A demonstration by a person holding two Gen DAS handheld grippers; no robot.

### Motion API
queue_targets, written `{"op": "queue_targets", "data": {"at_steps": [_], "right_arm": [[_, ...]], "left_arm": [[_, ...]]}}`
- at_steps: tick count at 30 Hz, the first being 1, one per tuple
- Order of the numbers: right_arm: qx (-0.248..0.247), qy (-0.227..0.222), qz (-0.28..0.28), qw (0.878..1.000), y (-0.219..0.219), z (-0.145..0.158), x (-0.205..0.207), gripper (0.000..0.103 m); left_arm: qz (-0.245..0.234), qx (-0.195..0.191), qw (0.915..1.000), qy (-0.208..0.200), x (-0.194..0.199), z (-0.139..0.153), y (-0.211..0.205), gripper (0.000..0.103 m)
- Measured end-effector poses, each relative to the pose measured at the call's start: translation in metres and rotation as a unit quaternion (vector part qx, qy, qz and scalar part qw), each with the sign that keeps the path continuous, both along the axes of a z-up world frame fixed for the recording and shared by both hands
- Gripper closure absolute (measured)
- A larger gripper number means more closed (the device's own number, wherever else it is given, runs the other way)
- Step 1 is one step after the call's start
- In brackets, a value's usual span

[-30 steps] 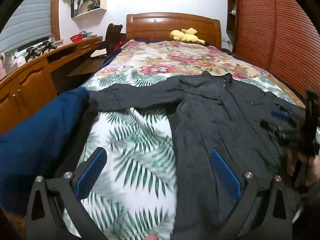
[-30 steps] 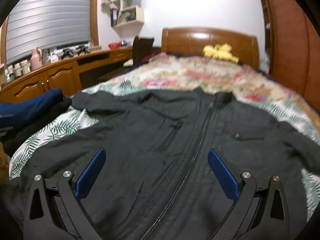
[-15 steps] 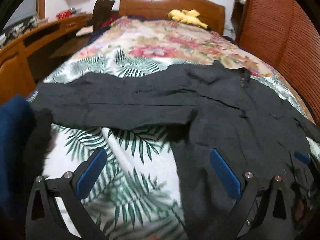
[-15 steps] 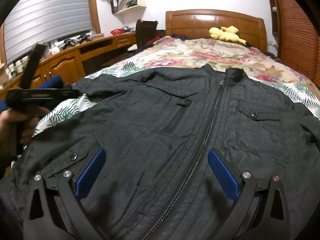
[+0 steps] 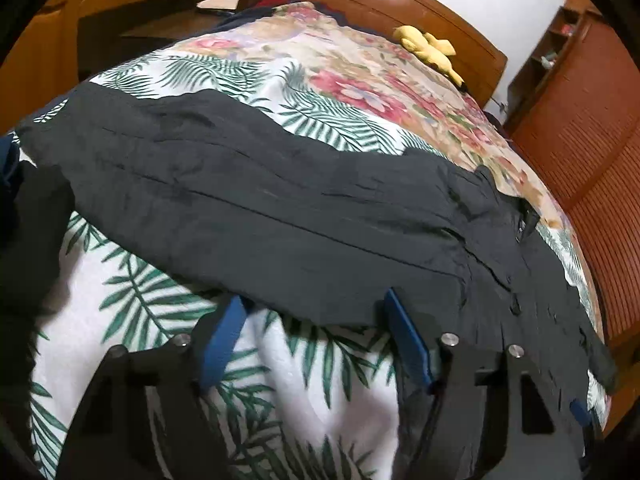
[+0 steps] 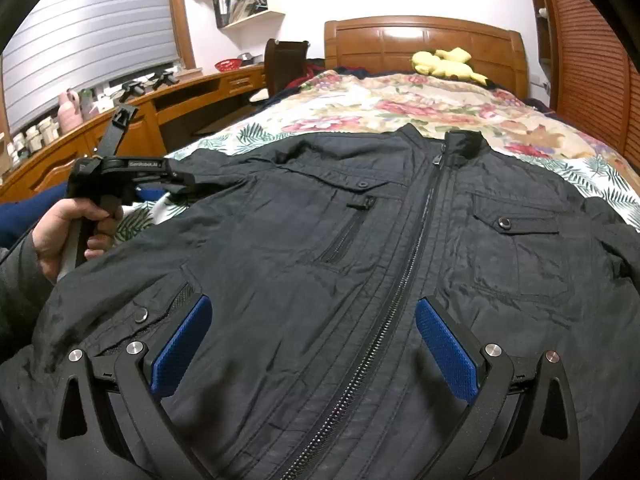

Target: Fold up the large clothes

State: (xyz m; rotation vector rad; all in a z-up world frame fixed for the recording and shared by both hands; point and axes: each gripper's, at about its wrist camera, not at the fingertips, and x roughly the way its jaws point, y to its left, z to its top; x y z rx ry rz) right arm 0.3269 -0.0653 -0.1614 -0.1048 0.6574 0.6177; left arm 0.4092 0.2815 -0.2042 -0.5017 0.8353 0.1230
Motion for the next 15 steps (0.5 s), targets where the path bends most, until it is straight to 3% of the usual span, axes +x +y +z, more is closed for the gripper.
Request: {"op": "queue_targets", "data": {"at_steps": [3,5,6,7,11,15], "right_arm": [[0.0,-0.002,0.0,1.0,0.0,0.0,0.0,0.0],[-0.001,-0.003,0.0,1.0,0.0,0.0,0.0,0.0],[-0.001,-0.003,0.001,1.0,0.0,0.0,0.001,0.0],[-0.001,-0.002,0.001,1.0,0.0,0.0,0.0,0.0],[-0.009,-0.009,0.004,1.0,0.003,0.0,-0.003,0.0],[-0.014,-0.013,0.007,1.0,0.005,0.0,-0.005,0.0]], "left_arm": [[0.013,-0.001,0.9999,0.004,0.005,-0.001,0.007,0.034],[0.015,0.0,0.9999,0.004,0.01,-0.001,0.01,0.041],[0.019,0.011,0.9998,0.005,0.011,0.001,0.009,0.056],[0.025,0.027,0.9993,0.006,0.011,0.003,0.008,0.064],[0.024,0.034,0.9992,0.002,0.017,0.009,0.008,0.069],[0.035,0.067,0.9972,0.002,0.026,0.02,0.008,0.069]]}}
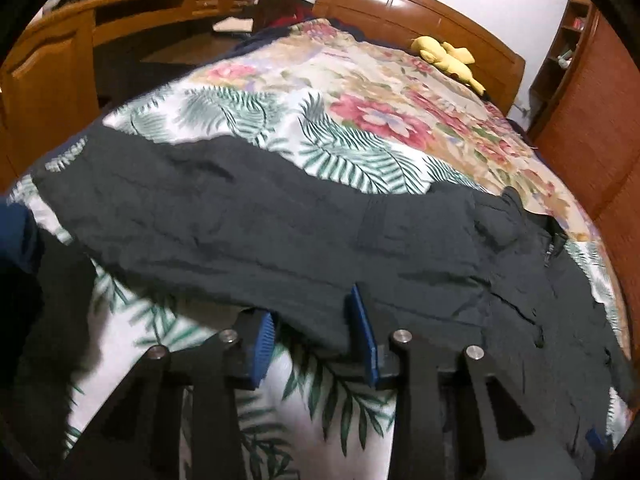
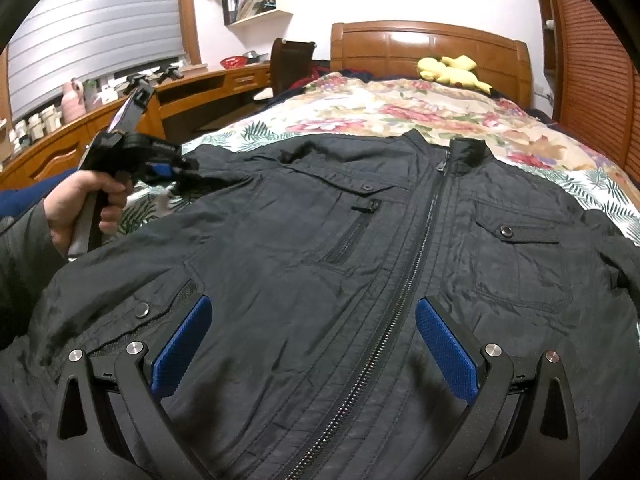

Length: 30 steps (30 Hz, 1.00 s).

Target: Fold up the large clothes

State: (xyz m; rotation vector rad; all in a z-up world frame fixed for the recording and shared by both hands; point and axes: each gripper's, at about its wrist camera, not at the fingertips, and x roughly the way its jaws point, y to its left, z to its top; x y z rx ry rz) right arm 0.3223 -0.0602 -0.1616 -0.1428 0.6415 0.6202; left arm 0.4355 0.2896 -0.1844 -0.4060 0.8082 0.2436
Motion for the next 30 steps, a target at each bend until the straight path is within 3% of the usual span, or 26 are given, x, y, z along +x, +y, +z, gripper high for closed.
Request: {"op": "queue_targets", "data": {"at_steps": [3,5,7,14,20,25,30], "right_arm": [[0.004,-0.001,-0.002,1.0,-0.002,0.0,0.0,0.0],[0.005,-0.002,-0.002,1.0,-0.002,0.0,0.0,0.0],[0.005,-0.002,-0.002,1.0,-0.002,0.001,0.0,0.0],[0.006,-0.005,-0.002,1.0,-0.002,0.001,0.0,0.0],[0.002,-0.015,-0.011,1.0,-0.012,0.01,-0.003,0.0],[-0.005,-0.025,-0.029,0.999,-0.032,0.02,-0.004,0.0],[-0.008,-0.017,-0.036,0.999,-0.04,0.015,-0.004,0.0]], "left_arm": [[0.006,0.02,0.9998,0.001,0.009,0.003,-0.001,0.069],[-0.007,0.04,0.9992,-0.002,0.012,0.005,-0.01,0.095],[-0.017,0.066,0.9977,-0.003,0.016,0.01,-0.022,0.103],[-0.091,0.115,0.9885,-0.035,0.018,0.057,-0.084,0.103],[-0.192,0.131,0.9707,-0.061,-0.005,0.105,-0.165,0.103],[-0.227,0.172,0.958,-0.034,-0.017,0.096,-0.199,0.103],[-0.237,0.15,0.9598,-0.003,-0.025,0.074,-0.191,0.099]]}}
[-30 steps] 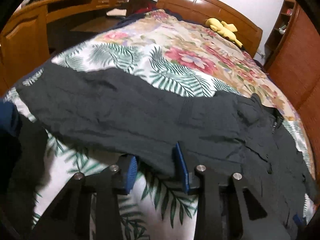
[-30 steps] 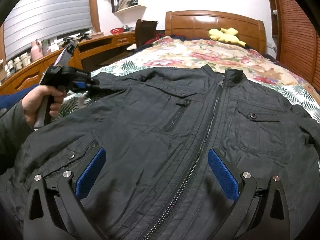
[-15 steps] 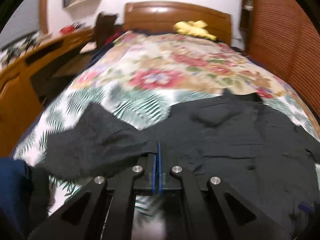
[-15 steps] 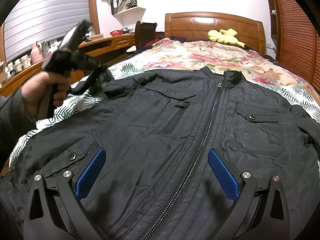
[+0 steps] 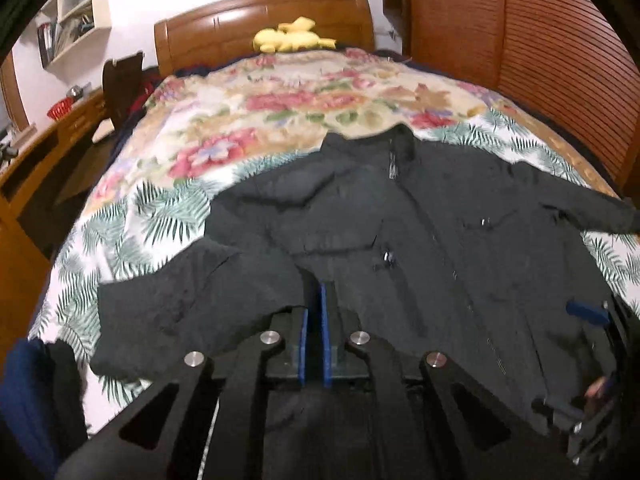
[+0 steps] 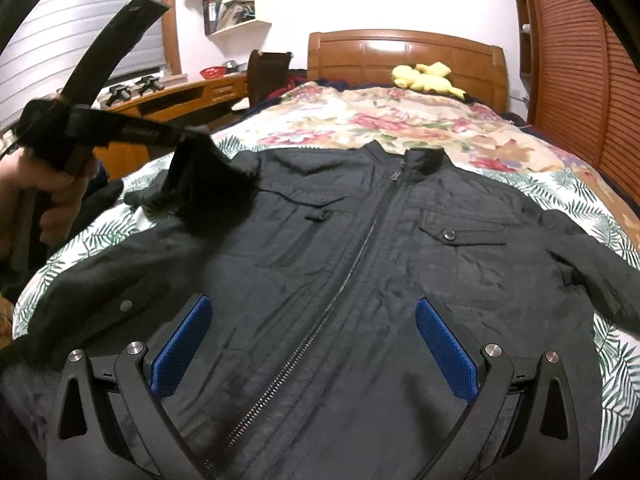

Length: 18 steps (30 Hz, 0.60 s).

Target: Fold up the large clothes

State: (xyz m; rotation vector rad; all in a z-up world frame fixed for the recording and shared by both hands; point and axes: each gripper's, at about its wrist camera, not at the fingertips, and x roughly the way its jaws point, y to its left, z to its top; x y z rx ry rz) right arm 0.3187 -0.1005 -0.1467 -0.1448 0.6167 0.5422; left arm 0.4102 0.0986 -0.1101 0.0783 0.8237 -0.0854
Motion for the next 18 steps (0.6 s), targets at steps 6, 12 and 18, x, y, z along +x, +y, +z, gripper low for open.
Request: {"op": "queue_targets", "data": {"at_steps": [6,12,18], "right_arm": [[-0.013,0.0,0.005,1.0,0.006,-0.005,0.0,0.0],[-0.026,-0.008,0.012,1.0,0.016,-0.007,-0.001,0.0],[-0.027,-0.01,0.011,1.0,0.017,-0.008,-0.001,0.0]], "left_arm": [[0.008,0.01,0.9998,-0.014,-0.033,0.012,0.014,0.072],[0.021,0.033,0.9983,-0.043,-0.061,0.035,0.042,0.062],[0.073,0.017,0.997,-0.021,-0.058,0.008,0.099,0.057]]}}
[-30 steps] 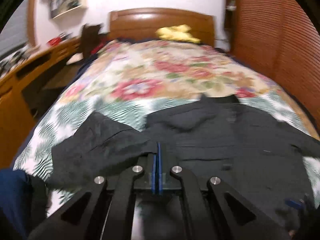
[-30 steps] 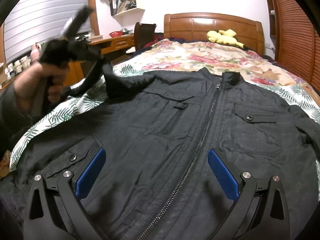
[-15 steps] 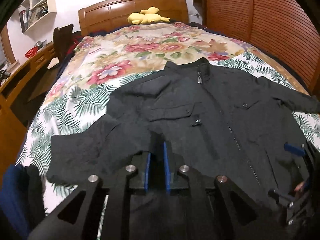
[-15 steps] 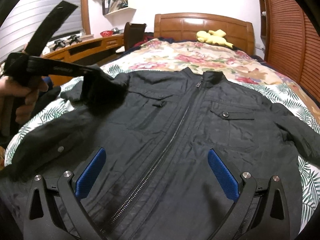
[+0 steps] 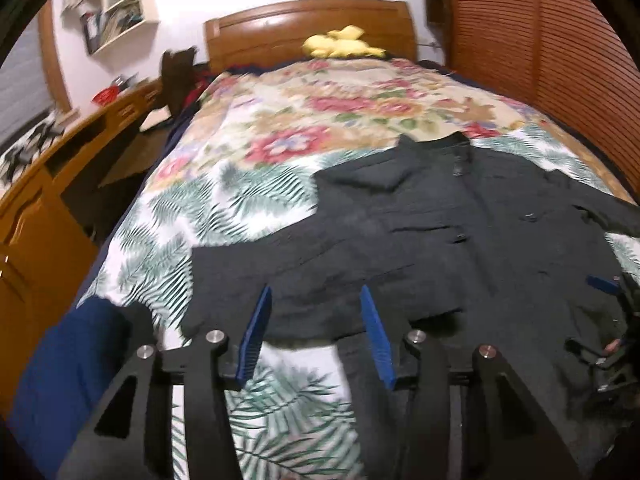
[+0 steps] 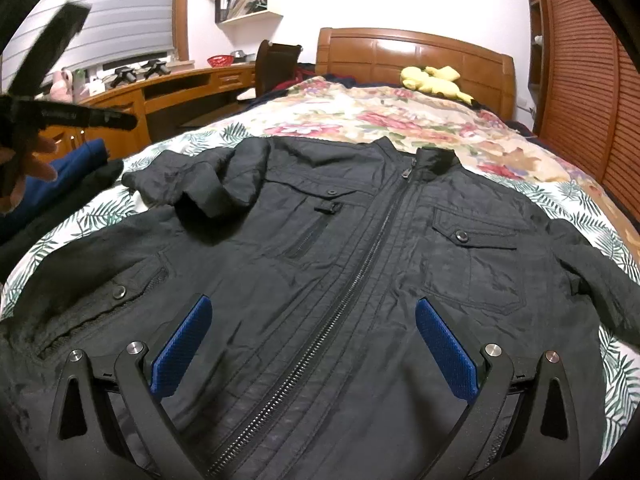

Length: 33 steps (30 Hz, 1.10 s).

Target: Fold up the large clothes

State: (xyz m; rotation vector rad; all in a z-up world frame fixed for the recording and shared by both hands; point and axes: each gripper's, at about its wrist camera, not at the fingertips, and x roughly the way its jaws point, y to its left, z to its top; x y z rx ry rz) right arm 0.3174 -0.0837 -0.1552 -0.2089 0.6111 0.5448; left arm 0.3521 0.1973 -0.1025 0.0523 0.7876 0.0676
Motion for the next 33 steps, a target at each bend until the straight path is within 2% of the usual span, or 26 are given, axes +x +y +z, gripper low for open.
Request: {"op": "queue_targets", "data": {"at_steps": [7,9,15,25,30,32,33], "right_arm": [[-0.01,0.001,-0.001,1.0,0.005,-0.004,0.0,0.0],[-0.012,-0.001,-0.003,1.0,0.005,-0.004,0.001,0.0],[-0.009,0.003,-0.003,1.0,0.005,-0.006,0.002,0.0],[-0.017,0.005,-0.009,1.0,0.008,-0.009,0.005,0.0],[-0.018,0.005,-0.008,1.0,0.008,-0.009,0.004,0.0],[-0.018,0.004,-0.009,1.0,0.008,-0.009,0.004,0.0],[-0.018,0.004,-0.009,1.0,0.008,-0.009,0.004,0.0]], "left_arm": [[0.057,-0.03,0.9974,0.031,0.014,-0.051,0.046,0.056],[0.074,-0.049,0.9953,0.039,0.017,-0.065,0.058,0.056],[0.087,-0.084,0.9911,0.054,0.024,-0.092,0.071,0.056],[0.103,-0.09,0.9894,0.049,0.04,-0.095,0.075,0.056],[0.118,-0.055,0.9908,0.038,0.053,-0.091,0.072,0.056],[0.111,-0.039,0.9924,0.035,0.057,-0.087,0.067,0.074],[0.11,-0.038,0.9924,0.039,0.058,-0.085,0.065,0.092]]}}
